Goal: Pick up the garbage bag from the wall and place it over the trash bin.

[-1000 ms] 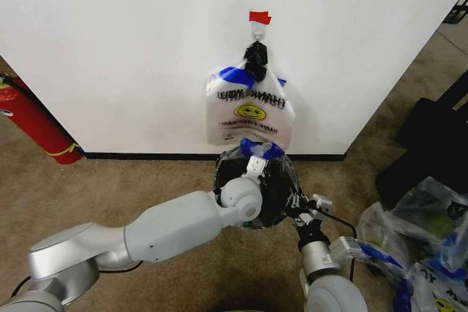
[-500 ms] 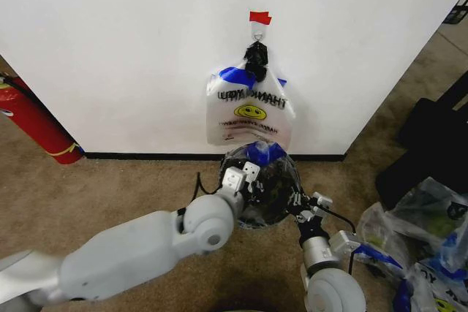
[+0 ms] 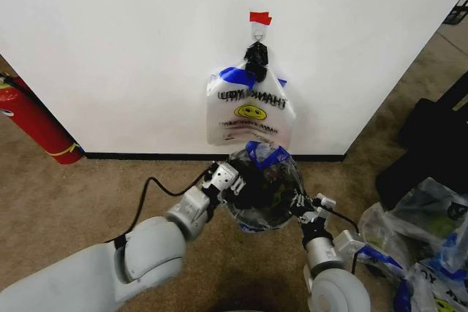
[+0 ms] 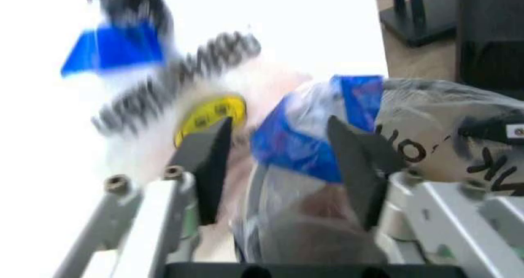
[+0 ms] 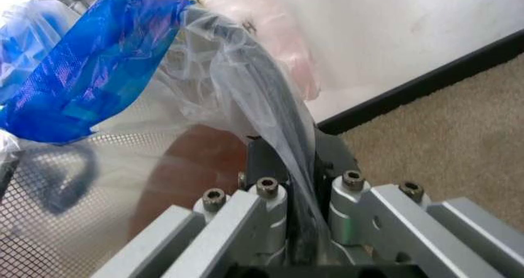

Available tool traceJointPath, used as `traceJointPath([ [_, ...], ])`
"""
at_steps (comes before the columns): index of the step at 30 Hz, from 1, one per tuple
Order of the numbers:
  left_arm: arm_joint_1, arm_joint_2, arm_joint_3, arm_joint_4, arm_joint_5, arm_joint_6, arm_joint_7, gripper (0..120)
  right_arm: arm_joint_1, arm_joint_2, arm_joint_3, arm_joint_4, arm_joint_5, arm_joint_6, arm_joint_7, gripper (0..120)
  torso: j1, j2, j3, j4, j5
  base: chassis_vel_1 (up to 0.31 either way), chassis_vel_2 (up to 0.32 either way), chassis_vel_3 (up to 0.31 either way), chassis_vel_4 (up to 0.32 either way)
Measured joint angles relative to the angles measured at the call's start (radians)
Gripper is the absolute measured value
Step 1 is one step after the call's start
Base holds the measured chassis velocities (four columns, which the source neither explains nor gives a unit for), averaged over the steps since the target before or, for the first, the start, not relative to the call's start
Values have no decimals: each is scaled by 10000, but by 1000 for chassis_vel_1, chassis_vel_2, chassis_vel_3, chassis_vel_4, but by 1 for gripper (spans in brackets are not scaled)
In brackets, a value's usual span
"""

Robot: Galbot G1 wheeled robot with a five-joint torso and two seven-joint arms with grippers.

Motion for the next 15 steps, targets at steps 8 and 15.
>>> traceJointPath([
  [8,262,-238,465,611,2283,-779,917,84,-95,132,-36,126,-128,-92,25,0,0,0,0,0,0,0,0,0,0],
  [15,-386,-755,975,1140,2712,-559,1038,81,-146,232,-106,128,-172,-79,-9,0,1,0,1,-1,-1,0,0,0,0],
])
